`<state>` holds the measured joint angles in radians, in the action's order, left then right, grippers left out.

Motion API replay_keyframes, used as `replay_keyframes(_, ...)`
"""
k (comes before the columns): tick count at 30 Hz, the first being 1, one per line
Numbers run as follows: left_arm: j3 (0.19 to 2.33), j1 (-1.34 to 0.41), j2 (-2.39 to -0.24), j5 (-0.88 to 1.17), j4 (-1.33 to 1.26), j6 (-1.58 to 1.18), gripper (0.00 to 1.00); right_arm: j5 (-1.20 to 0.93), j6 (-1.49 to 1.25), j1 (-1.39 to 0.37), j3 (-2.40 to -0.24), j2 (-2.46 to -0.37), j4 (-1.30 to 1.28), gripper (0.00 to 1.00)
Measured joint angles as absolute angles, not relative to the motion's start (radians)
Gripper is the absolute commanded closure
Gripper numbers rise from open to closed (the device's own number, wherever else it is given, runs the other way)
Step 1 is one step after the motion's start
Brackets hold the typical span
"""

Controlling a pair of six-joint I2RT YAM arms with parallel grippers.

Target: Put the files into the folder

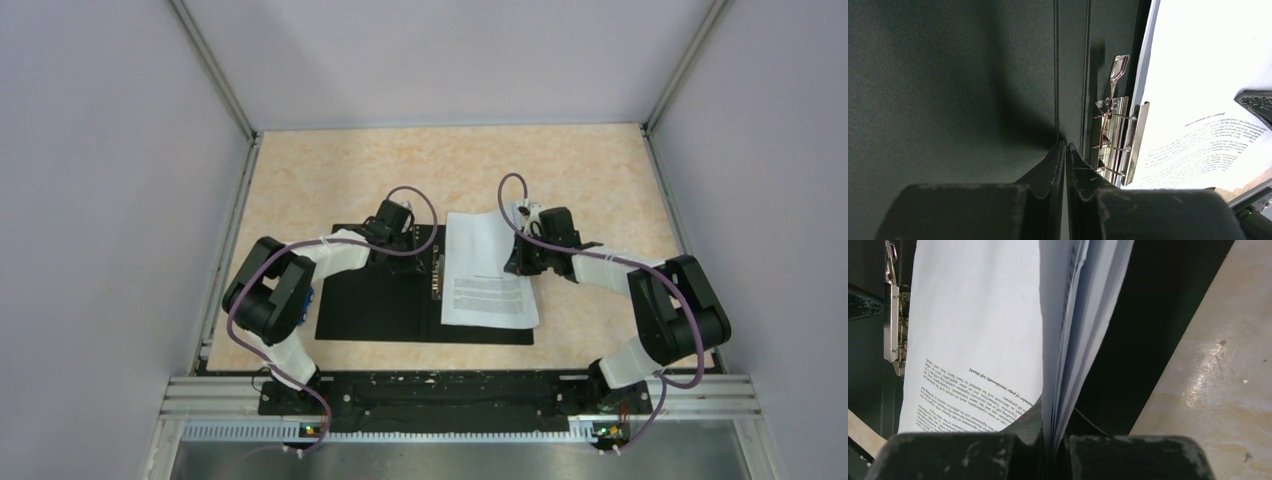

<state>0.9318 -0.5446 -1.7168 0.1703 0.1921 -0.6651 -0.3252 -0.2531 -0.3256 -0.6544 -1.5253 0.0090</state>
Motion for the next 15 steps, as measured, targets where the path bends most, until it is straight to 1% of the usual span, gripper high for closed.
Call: replay_keyframes(15,0.967,-0.543,-1.755,0.189,0.184,-0.683,0.93,-0.349,-0.253,-0.368,-0.635,-1.515,0.042,1.00)
